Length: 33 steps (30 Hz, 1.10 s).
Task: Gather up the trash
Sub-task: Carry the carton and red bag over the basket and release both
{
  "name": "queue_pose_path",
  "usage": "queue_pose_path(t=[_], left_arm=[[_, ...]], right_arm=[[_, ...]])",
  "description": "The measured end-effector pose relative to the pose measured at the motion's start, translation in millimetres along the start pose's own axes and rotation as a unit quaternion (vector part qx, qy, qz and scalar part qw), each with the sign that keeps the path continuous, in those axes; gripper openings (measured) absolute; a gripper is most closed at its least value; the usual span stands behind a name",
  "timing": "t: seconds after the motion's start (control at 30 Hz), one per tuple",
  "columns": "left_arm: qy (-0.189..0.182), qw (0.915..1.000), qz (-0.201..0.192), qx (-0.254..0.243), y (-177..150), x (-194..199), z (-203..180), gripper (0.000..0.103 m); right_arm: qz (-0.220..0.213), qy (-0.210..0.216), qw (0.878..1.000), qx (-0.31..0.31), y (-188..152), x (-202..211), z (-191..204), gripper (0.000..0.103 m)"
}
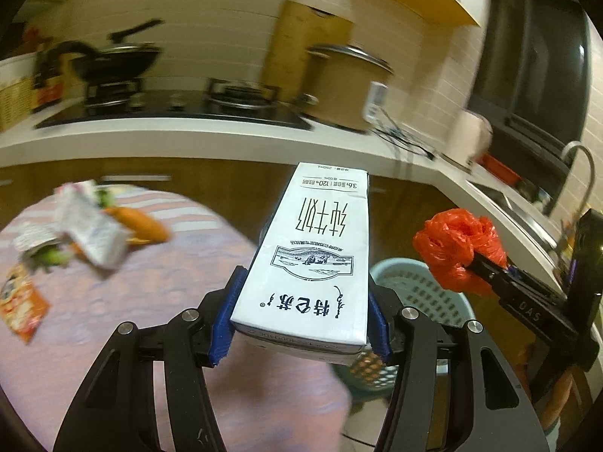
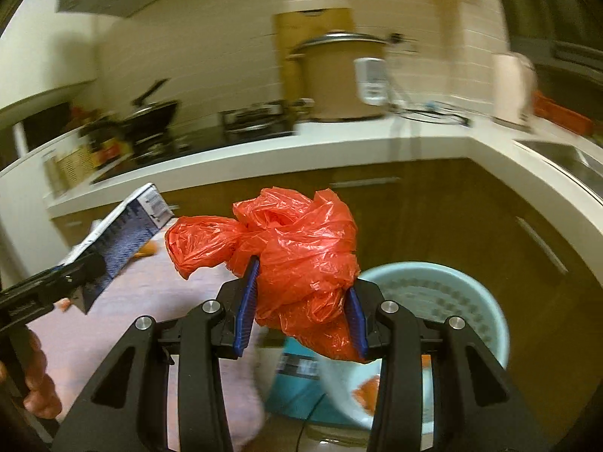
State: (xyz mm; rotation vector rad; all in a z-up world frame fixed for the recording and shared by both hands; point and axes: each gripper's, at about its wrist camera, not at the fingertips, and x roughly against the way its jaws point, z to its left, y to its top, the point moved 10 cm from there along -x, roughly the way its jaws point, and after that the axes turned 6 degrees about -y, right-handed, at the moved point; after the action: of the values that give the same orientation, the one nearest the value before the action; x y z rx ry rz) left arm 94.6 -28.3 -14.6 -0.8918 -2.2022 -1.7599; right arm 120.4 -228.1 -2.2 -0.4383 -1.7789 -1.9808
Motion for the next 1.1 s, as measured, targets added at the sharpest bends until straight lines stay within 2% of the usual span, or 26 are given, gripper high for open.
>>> queue_pose_path(t=[0.13, 0.3, 0.47, 0.57, 0.63, 0.7, 0.73, 0.93, 1.1], left_arm=[[-0.029, 0.9990, 0.021, -0.025, -4.3, -36.9, -41.9, 0.055], [-0.055, 0.9954, 0.068, -0.038, -23.9, -86.7, -76.4, 0.055], [-0.109, 0.9827, 0.148, -0.021, -54.4, -138.6, -100.8, 0.055], [-0.117, 0.9763, 0.182, 0.002, -72.3, -165.9, -101.5, 0.055], [-0.126, 0.9735, 0.191, 0.006, -78.7, -172.1, -102.5, 0.056], [-0.122, 0.9730, 0.195, 0.007, -81.7, -176.2, -101.4, 0.067], [-0.123, 0.9730, 0.195, 0.009, -81.9, -176.0, -100.4, 0.069], [-0.118, 0.9750, 0.187, 0.020, -76.3, -168.6, -89.4, 0.069], [-0.113, 0.9780, 0.174, 0.018, -69.2, -153.2, -81.5, 0.069]], right_arm=[[0.012, -0.030, 0.999, -0.036, -12.8, -11.1, -49.0, 0.038], [0.061, -0.077, 0.993, -0.064, -40.3, -36.9, -94.8, 0.039], [0.121, -0.091, 0.984, -0.091, -73.0, -66.6, -118.1, 0.041], [0.149, -0.101, 0.979, -0.094, -88.1, -80.5, -127.1, 0.042], [0.162, -0.102, 0.977, -0.098, -93.9, -84.9, -129.7, 0.045], [0.173, -0.100, 0.974, -0.103, -98.8, -90.7, -134.0, 0.051], [0.177, -0.100, 0.973, -0.106, -99.4, -93.3, -135.5, 0.054], [0.176, -0.105, 0.972, -0.113, -97.7, -89.6, -139.8, 0.057], [0.157, -0.095, 0.978, -0.100, -80.2, -78.4, -122.7, 0.057]])
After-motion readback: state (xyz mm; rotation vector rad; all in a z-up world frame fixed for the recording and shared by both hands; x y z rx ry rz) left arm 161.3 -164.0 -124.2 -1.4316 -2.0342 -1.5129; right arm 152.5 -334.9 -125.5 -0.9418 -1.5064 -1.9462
